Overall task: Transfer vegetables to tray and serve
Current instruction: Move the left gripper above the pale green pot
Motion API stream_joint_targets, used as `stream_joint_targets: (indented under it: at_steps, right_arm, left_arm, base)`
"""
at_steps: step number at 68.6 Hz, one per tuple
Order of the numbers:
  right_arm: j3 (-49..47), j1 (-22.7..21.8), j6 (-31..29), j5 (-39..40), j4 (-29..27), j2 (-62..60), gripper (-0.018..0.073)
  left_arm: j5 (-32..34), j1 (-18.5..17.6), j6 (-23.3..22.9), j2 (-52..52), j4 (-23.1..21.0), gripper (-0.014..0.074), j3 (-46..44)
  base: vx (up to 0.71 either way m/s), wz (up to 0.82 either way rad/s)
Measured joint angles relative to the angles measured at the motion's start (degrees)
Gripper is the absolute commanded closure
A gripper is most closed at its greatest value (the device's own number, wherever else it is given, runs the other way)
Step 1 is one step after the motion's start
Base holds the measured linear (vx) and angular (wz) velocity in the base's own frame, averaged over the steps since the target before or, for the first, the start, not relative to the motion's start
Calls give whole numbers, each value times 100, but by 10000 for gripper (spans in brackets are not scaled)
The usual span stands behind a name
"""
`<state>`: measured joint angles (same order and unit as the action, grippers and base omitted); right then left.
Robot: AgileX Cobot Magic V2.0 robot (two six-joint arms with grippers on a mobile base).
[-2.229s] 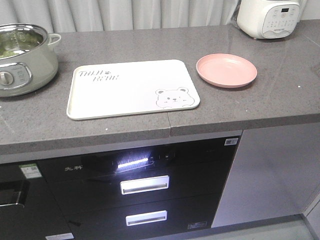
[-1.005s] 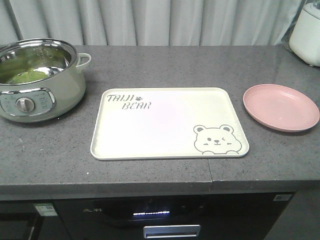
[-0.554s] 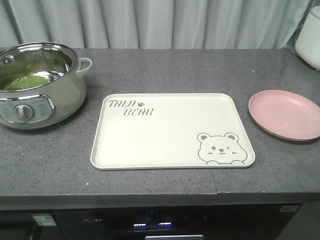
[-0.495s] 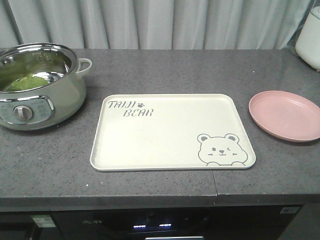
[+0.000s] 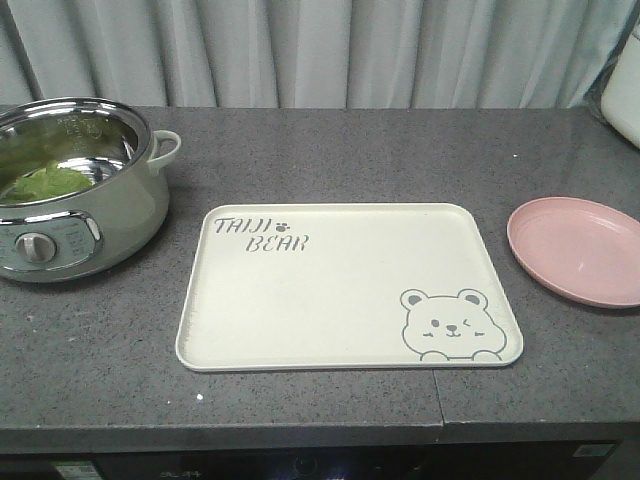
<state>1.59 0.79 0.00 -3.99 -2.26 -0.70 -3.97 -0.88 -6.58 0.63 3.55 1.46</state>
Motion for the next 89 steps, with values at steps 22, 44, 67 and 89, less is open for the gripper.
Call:
stream_joint_targets:
  at_steps: [22, 44, 67, 89]
  right_arm:
    - [0, 0, 0, 0, 0, 0, 565]
    - [0, 0, 0, 0, 0, 0, 565]
    - [0, 0, 0, 0, 0, 0, 565]
    - [0, 0, 0, 0, 0, 0, 565]
  left_arm:
    - [0, 0, 0, 0, 0, 602, 0]
    - [0, 0, 0, 0, 0, 602, 0]
    - [0, 0, 0, 0, 0, 602, 0]
    - [0, 0, 0, 0, 0, 602, 0]
  base:
    - [6, -2]
    - [4, -2]
    - [1, -1]
    - [0, 0]
